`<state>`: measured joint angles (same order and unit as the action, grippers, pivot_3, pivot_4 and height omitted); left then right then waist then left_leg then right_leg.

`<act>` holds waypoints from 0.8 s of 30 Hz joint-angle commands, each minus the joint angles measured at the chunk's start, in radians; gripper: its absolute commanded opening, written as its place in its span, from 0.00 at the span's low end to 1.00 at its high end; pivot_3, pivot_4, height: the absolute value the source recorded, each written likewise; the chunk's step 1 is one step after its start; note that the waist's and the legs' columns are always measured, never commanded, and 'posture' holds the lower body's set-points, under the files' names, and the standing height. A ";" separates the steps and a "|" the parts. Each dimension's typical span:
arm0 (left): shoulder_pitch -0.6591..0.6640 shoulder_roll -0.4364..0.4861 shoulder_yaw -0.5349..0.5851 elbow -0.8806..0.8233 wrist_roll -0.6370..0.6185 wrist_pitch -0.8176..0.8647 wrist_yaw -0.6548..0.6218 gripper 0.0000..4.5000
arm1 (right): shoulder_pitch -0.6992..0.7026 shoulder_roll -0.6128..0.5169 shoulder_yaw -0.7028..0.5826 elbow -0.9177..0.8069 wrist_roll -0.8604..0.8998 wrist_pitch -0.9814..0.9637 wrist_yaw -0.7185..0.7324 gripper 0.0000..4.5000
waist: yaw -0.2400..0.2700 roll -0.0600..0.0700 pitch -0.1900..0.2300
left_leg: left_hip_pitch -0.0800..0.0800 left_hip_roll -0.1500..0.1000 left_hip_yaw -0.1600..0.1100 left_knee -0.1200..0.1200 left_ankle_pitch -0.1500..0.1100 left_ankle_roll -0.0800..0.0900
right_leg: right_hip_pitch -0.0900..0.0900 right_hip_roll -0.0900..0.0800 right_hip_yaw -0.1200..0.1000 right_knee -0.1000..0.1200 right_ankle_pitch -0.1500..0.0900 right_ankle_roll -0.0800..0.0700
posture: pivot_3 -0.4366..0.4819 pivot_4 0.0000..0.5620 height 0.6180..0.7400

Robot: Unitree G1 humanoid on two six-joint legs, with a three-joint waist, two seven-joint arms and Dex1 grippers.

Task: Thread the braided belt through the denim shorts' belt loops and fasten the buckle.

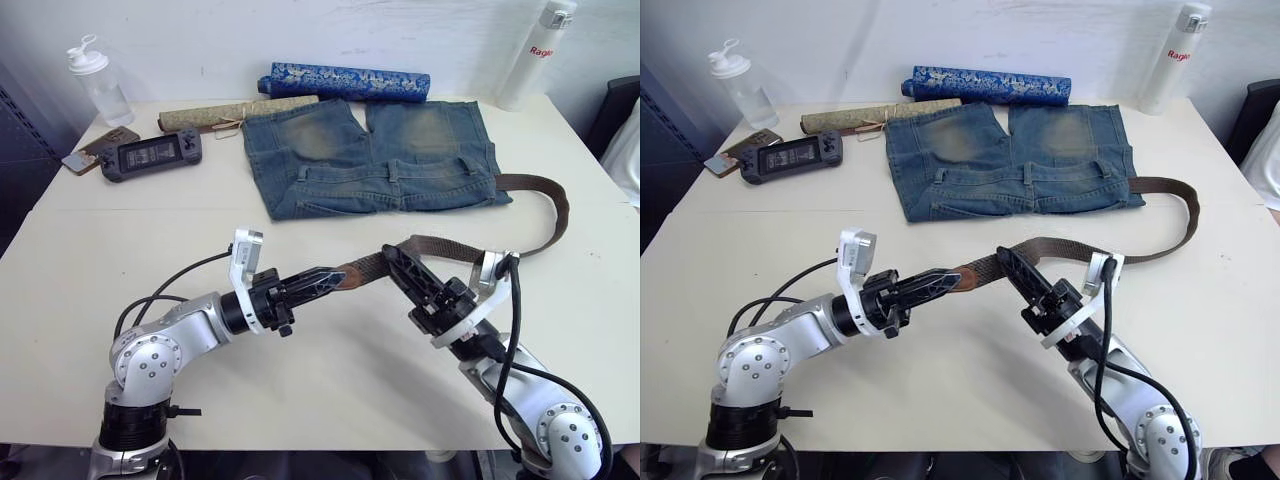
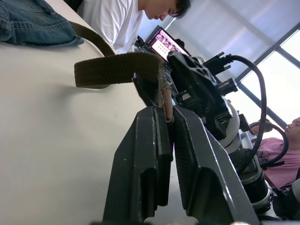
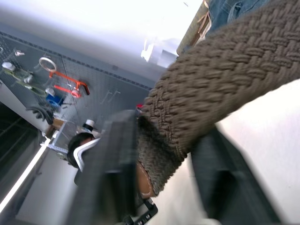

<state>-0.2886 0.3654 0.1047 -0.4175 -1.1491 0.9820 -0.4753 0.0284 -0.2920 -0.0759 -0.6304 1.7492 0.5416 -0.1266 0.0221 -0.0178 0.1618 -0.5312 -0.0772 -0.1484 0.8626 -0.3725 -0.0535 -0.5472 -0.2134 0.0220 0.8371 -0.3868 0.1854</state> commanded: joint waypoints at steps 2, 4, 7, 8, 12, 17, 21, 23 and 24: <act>-0.010 0.028 -0.009 -0.030 -0.004 -0.014 -0.036 0.10 | -0.003 0.019 0.003 -0.022 0.007 -0.021 0.015 0.01 | 0.000 0.000 0.000 | 0.000 0.000 0.000 0.000 0.000 0.000 | 0.000 0.000 0.000 0.000 0.000 0.000 | 0.48 0.27 0.16; -0.011 0.039 -0.011 -0.032 -0.002 -0.019 -0.047 0.23 | -0.005 0.018 0.003 -0.022 0.000 -0.019 0.022 0.00 | 0.000 0.000 0.000 | 0.000 0.000 0.000 0.000 0.000 0.000 | 0.000 0.000 0.000 0.000 0.000 0.000 | 0.48 0.27 0.16; -0.027 0.111 -0.043 -0.041 0.070 -0.050 -0.132 0.48 | 0.000 0.025 -0.003 -0.021 0.007 -0.027 0.023 0.00 | 0.000 0.000 0.000 | 0.000 0.000 0.000 0.000 0.000 0.000 | 0.000 0.000 0.000 0.000 -0.001 -0.002 | 0.48 0.27 0.16; -0.032 0.149 -0.054 -0.035 0.105 -0.069 -0.181 0.60 | 0.002 0.031 -0.009 -0.021 0.014 -0.036 0.023 0.00 | 0.000 0.000 0.000 | 0.000 0.000 0.000 0.000 0.000 0.000 | 0.000 0.000 0.000 0.000 -0.001 -0.002 | 0.48 0.27 0.16; -0.068 0.298 -0.076 0.079 0.224 -0.166 -0.415 0.80 | 0.008 0.048 -0.036 -0.021 0.030 -0.069 0.013 0.00 | -0.001 0.001 0.000 | 0.000 0.000 0.001 -0.001 0.000 0.000 | -0.001 0.001 0.000 0.000 -0.002 -0.004 | 0.48 0.27 0.16; -0.284 0.357 -0.216 0.451 0.570 -0.495 -0.606 0.80 | 0.033 0.043 -0.049 -0.043 0.023 -0.086 0.008 0.00 | 0.005 0.002 0.001 | 0.000 0.000 0.001 -0.001 0.000 0.000 | -0.001 0.001 0.000 0.001 -0.003 -0.006 | 0.48 0.27 0.16; -0.554 0.184 -0.364 0.849 0.935 -0.907 -0.458 0.80 | 0.050 0.037 -0.038 -0.060 0.012 -0.082 0.015 0.00 | 0.018 0.000 0.000 | -0.003 -0.003 0.002 0.001 -0.001 0.002 | -0.001 -0.001 0.000 -0.001 -0.002 -0.005 | 0.48 0.27 0.16; -0.675 0.078 -0.391 1.034 1.044 -1.043 -0.348 0.80 | 0.056 0.030 -0.035 -0.066 0.011 -0.078 0.020 0.00 | 0.022 -0.001 0.001 | -0.003 -0.007 0.002 0.001 -0.002 0.004 | -0.001 -0.004 0.001 -0.001 0.001 0.001 | 0.48 0.27 0.16; -0.721 0.041 -0.412 1.114 1.102 -1.112 -0.300 0.80 | 0.058 0.027 -0.036 -0.068 0.013 -0.078 0.023 0.00 | 0.022 -0.003 0.002 | -0.004 -0.008 0.001 0.001 -0.002 0.004 | -0.001 -0.004 0.001 -0.002 0.002 0.004 | 0.48 0.27 0.16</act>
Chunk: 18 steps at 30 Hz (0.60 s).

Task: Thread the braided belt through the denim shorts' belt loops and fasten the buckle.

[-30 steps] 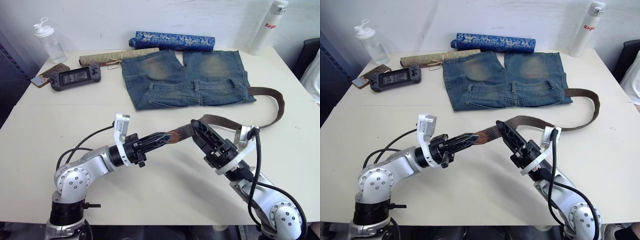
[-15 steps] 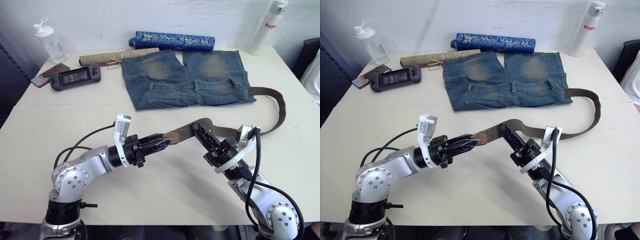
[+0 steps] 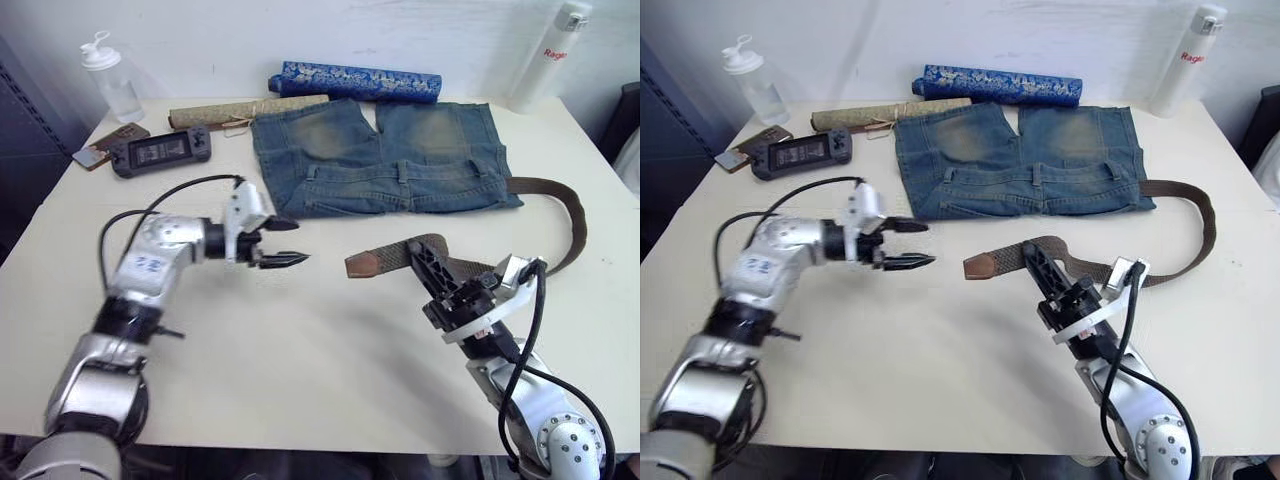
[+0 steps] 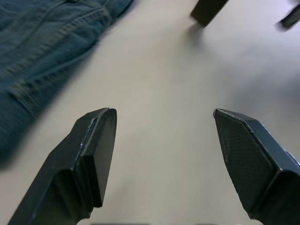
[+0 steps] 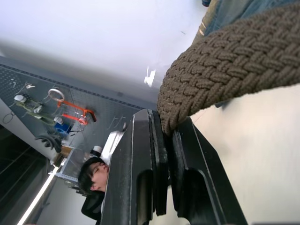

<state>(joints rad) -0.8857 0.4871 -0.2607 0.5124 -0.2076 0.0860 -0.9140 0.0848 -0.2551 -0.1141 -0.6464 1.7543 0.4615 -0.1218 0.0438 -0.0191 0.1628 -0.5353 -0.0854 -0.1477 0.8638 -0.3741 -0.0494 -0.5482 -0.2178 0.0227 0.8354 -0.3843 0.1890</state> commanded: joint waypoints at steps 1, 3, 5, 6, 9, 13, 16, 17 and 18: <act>-0.161 -0.108 -0.064 0.256 0.211 -0.272 0.174 0.80 | 0.002 -0.013 0.001 -0.051 0.012 0.003 0.021 0.00 | -0.004 -0.002 0.001 | -0.003 -0.001 -0.001 0.001 0.000 0.001 | -0.002 0.000 0.000 -0.001 0.003 0.006 | 0.48 0.27 0.16; -0.239 -0.167 -0.128 0.405 0.336 -0.368 0.285 0.80 | 0.004 -0.020 0.002 -0.055 0.017 0.004 0.027 0.00 | -0.021 -0.002 0.001 | -0.006 -0.001 -0.001 0.002 0.001 0.001 | -0.003 0.000 0.000 -0.003 0.004 0.008 | 0.48 0.27 0.16; -0.303 -0.219 -0.170 0.534 0.429 -0.400 0.401 0.80 | 0.004 -0.024 0.004 -0.057 0.021 0.005 0.031 0.00 | -0.034 -0.002 0.001 | -0.006 -0.002 -0.001 0.001 0.001 0.002 | -0.003 0.000 0.000 -0.005 0.006 0.011 | 0.48 0.27 0.16; -0.327 -0.236 -0.192 0.585 0.477 -0.409 0.464 0.80 | 0.003 -0.024 0.006 -0.057 0.021 0.004 0.032 0.00 | -0.040 -0.003 0.001 | -0.006 -0.002 -0.001 0.001 0.001 0.003 | -0.003 0.000 0.000 -0.005 0.006 0.012 | 0.48 0.27 0.16; -0.379 -0.265 -0.252 0.688 0.601 -0.395 0.627 0.80 | -0.003 -0.022 0.013 -0.061 0.020 0.001 0.029 0.00 | -0.050 -0.003 0.001 | -0.005 -0.002 -0.001 -0.002 0.003 0.005 | -0.003 0.000 0.000 -0.006 0.006 0.013 | 0.48 0.27 0.16; -0.397 -0.278 -0.270 0.740 0.663 -0.413 0.705 0.68 | -0.002 -0.020 0.017 -0.062 0.020 0.000 0.035 0.00 | -0.049 -0.003 0.001 | -0.001 -0.003 -0.002 -0.005 0.005 0.005 | -0.001 0.000 0.000 -0.005 0.006 0.014 | 0.48 0.27 0.16; -0.399 -0.272 -0.268 0.748 0.695 -0.422 0.760 0.44 | 0.001 -0.017 0.024 -0.063 0.017 -0.002 0.036 0.00 | -0.048 -0.003 0.001 | 0.000 -0.004 -0.003 -0.006 0.005 0.005 | -0.001 0.000 0.000 -0.005 0.006 0.014 | 0.48 0.27 0.16; -0.399 -0.269 -0.268 0.750 0.707 -0.423 0.774 0.33 | 0.001 -0.018 0.024 -0.062 0.017 -0.003 0.036 0.00 | -0.048 -0.003 0.001 | 0.000 -0.004 -0.003 -0.006 0.005 0.005 | -0.001 0.000 0.001 -0.005 0.006 0.014 | 0.48 0.27 0.16; -0.396 -0.264 -0.267 0.751 0.716 -0.427 0.782 0.24 | 0.000 -0.018 0.024 -0.061 0.017 -0.005 0.036 0.00 | -0.048 -0.004 0.001 | 0.000 -0.004 -0.003 -0.006 0.005 0.005 | -0.001 0.000 0.001 -0.005 0.006 0.014 | 0.48 0.27 0.16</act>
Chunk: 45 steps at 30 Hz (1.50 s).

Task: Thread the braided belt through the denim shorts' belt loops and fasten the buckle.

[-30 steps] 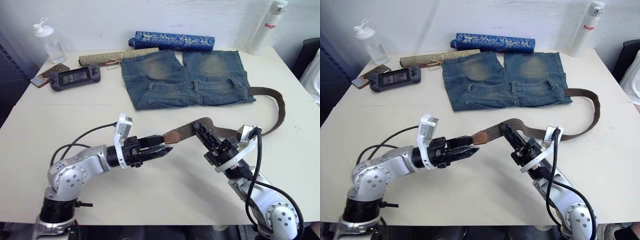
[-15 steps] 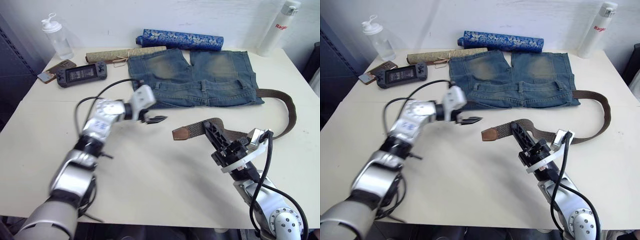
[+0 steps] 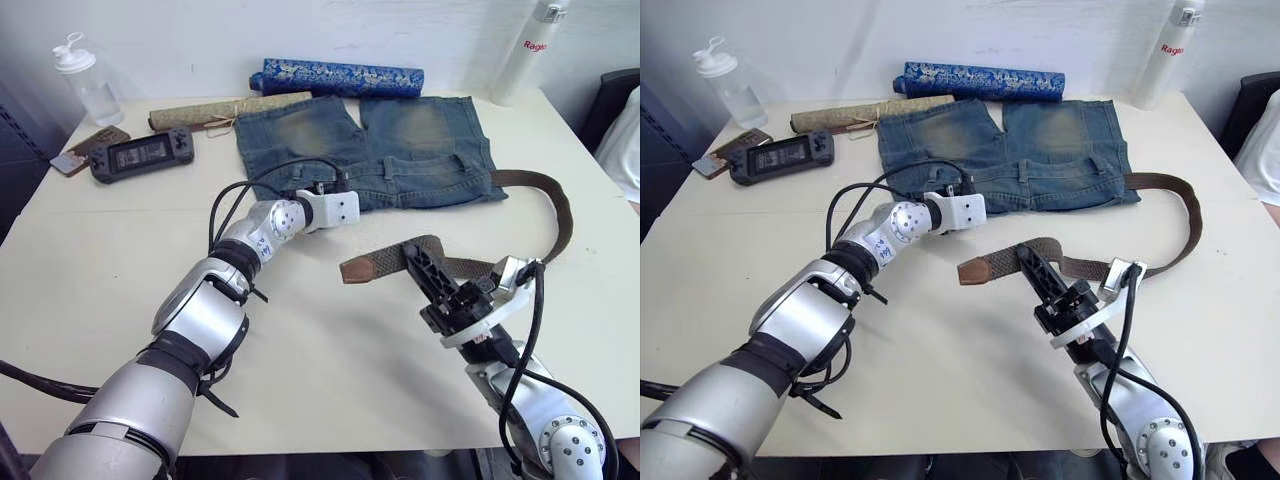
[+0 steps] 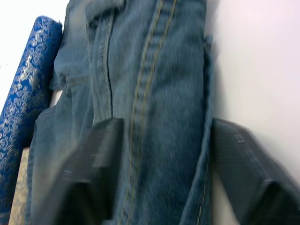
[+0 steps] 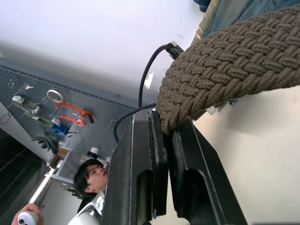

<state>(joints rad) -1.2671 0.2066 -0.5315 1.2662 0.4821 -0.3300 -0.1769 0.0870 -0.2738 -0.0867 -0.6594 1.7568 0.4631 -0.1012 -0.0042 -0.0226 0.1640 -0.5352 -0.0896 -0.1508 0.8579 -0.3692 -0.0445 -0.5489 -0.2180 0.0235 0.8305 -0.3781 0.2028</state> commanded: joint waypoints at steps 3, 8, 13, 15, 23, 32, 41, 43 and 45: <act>-0.003 0.027 0.008 -0.006 0.042 -0.026 0.053 0.03 | -0.007 -0.001 -0.005 -0.041 0.015 -0.009 0.017 0.00 | 0.001 0.000 0.000 | 0.001 0.000 0.000 0.000 0.000 0.000 | 0.001 0.000 0.000 0.000 0.000 0.000 | 0.48 0.27 0.16; 0.030 0.049 0.042 -0.052 0.015 -0.110 -0.013 0.03 | -0.016 0.003 -0.002 -0.024 0.008 -0.008 0.020 0.00 | -0.001 0.000 0.000 | 0.001 0.000 0.000 0.000 0.000 -0.001 | 0.001 0.000 0.001 0.000 0.000 0.000 | 0.48 0.27 0.16; 0.382 0.309 0.181 -0.661 -0.315 -0.176 -0.445 0.03 | -0.014 -0.001 -0.014 -0.029 -0.016 -0.016 0.018 0.00 | -0.023 0.002 -0.001 | 0.002 -0.001 -0.001 -0.001 0.000 -0.001 | -0.002 0.000 0.005 0.001 0.000 0.000 | 0.48 0.27 0.16; 0.551 0.425 0.252 -0.913 -0.436 -0.115 -0.544 0.03 | -0.007 -0.005 -0.034 -0.032 -0.013 -0.023 0.024 0.00 | -0.046 0.002 -0.001 | 0.004 0.000 -0.006 -0.004 0.001 -0.006 | -0.005 0.001 0.011 0.001 -0.001 -0.002 | 0.48 0.27 0.16; 1.219 0.677 0.548 -1.508 -0.666 0.090 -0.644 0.03 | -0.090 -0.064 -0.158 -0.039 0.103 -0.074 -0.028 0.00 | -0.038 0.007 -0.002 | 0.006 -0.001 -0.010 -0.002 -0.005 0.000 | -0.004 -0.001 0.013 0.003 -0.002 -0.004 | 0.48 0.27 0.16; 1.461 0.617 0.619 -1.635 -0.479 0.093 -0.520 0.03 | -0.127 -0.132 -0.170 -0.029 0.109 -0.065 -0.100 0.00 | 0.026 0.007 -0.003 | 0.006 -0.001 -0.003 0.002 -0.005 0.001 | -0.002 -0.001 0.012 0.005 -0.005 -0.010 | 0.48 0.27 0.16; 1.433 0.622 0.700 -1.773 -0.857 0.433 -0.640 0.59 | -0.130 -0.165 -0.197 0.046 0.069 -0.051 -0.128 0.00 | 0.023 0.007 -0.003 | 0.006 -0.002 -0.004 0.002 -0.005 0.001 | -0.003 0.000 0.012 0.007 -0.003 -0.007 | 0.48 0.27 0.16; 1.426 0.676 0.787 -1.816 -1.091 0.607 -0.705 0.59 | -0.133 -0.191 -0.213 0.059 0.063 -0.039 -0.120 0.00 | 0.022 0.007 -0.003 | 0.006 -0.001 -0.005 0.002 -0.005 0.000 | -0.003 0.000 0.011 0.008 -0.004 -0.007 | 0.48 0.27 0.16; 1.404 0.732 0.860 -1.820 -1.261 0.742 -0.748 0.59 | -0.139 -0.217 -0.233 0.075 0.063 -0.034 -0.120 0.00 | 0.018 0.008 -0.003 | 0.006 -0.001 -0.006 0.002 -0.005 0.000 | -0.004 0.001 0.010 0.008 -0.004 -0.008 | 0.48 0.27 0.16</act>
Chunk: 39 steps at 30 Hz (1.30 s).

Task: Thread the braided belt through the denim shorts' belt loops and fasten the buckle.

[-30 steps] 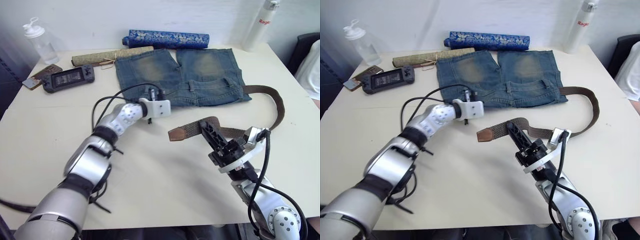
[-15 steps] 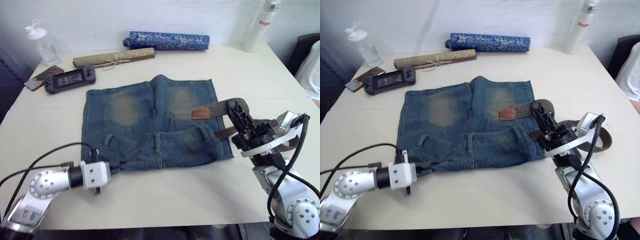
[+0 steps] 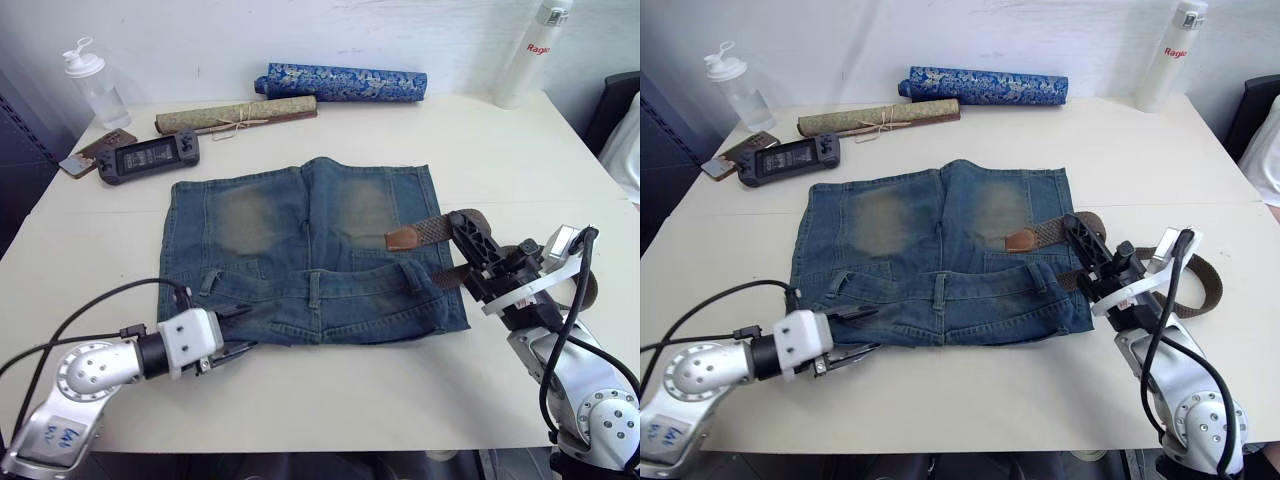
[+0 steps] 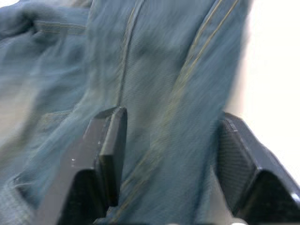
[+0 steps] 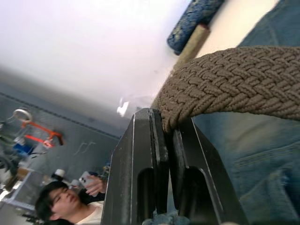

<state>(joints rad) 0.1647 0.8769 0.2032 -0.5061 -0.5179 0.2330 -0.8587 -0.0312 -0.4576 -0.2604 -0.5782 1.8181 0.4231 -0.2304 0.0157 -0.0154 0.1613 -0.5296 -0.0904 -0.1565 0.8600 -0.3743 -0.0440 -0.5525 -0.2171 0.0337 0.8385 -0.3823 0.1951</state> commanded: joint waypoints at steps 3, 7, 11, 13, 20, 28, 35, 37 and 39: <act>-0.113 0.091 0.167 -0.014 -0.365 0.269 -0.061 0.59 | -0.021 -0.067 -0.082 0.012 -0.019 0.016 -0.001 0.00 | 0.001 0.001 0.000 | 0.000 0.000 0.001 0.000 0.000 0.000 | 0.001 0.000 0.000 0.000 -0.002 -0.004 | 0.48 0.27 0.16; -0.215 0.078 0.158 -0.007 -0.442 0.348 -0.030 0.59 | -0.007 -0.127 -0.118 0.040 -0.069 0.043 -0.003 0.00 | 0.004 0.001 0.000 | 0.000 0.000 0.001 0.001 0.000 0.000 | 0.001 -0.001 0.001 0.000 -0.003 -0.006 | 0.48 0.27 0.16; -0.228 0.046 0.111 -0.026 -0.419 0.371 -0.007 0.59 | 0.020 -0.199 -0.137 0.065 -0.139 0.095 0.017 0.00 | 0.002 0.001 0.000 | 0.000 0.000 0.004 0.001 0.000 0.000 | 0.001 -0.001 0.001 0.000 -0.003 -0.006 | 0.48 0.27 0.16; -0.232 0.028 0.098 -0.029 -0.412 0.377 0.003 0.59 | 0.031 -0.216 -0.125 0.061 -0.184 0.114 0.027 0.00 | 0.000 0.001 0.000 | 0.000 0.000 0.004 0.001 0.000 0.000 | 0.001 -0.001 0.001 0.000 -0.003 -0.006 | 0.48 0.27 0.16; -0.246 0.001 0.076 -0.054 -0.408 0.394 0.018 0.59 | 0.025 -0.205 -0.060 0.037 -0.368 0.149 0.042 0.00 | 0.004 0.001 0.000 | 0.000 0.000 0.004 0.000 0.000 0.000 | 0.001 -0.001 0.001 -0.001 -0.004 -0.007 | 0.48 0.27 0.16; -0.254 -0.008 0.063 -0.057 -0.394 0.400 0.022 0.59 | 0.015 -0.160 -0.037 0.025 -0.452 0.168 0.059 0.00 | 0.005 0.001 0.000 | 0.000 0.000 0.004 0.001 0.000 0.000 | 0.001 -0.001 0.001 -0.001 -0.004 -0.009 | 0.48 0.27 0.16; -0.255 -0.021 0.051 -0.057 -0.380 0.400 0.028 0.59 | -0.025 -0.122 -0.102 0.032 -0.370 0.143 0.036 0.00 | 0.004 0.001 0.000 | 0.000 0.000 0.004 0.001 0.000 0.000 | 0.001 0.000 0.001 -0.001 -0.004 -0.009 | 0.48 0.27 0.16; -0.257 -0.022 0.048 -0.053 -0.376 0.400 0.028 0.59 | -0.037 -0.113 -0.135 0.028 -0.286 0.137 0.029 0.00 | 0.005 0.001 0.000 | 0.000 0.000 0.004 0.001 0.000 0.000 | 0.001 -0.001 0.001 -0.001 -0.004 -0.009 | 0.48 0.27 0.16; -0.258 -0.022 0.048 -0.052 -0.374 0.401 0.026 0.59 | -0.043 -0.108 -0.149 0.023 -0.231 0.139 0.016 0.00 | 0.005 0.001 0.000 | 0.000 0.001 0.004 0.001 0.000 0.000 | 0.001 -0.001 0.001 -0.001 -0.005 -0.009 | 0.48 0.27 0.16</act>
<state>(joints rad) -0.0796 0.8580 0.2461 -0.5405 -0.8943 0.6356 -0.8316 -0.0664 -0.5730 -0.3699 -0.5110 1.5257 0.5829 -0.2083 0.0210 -0.0147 0.1611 -0.5300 -0.0891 -0.1521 0.8609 -0.3744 -0.0439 -0.5517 -0.2180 0.0348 0.8378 -0.3868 0.1862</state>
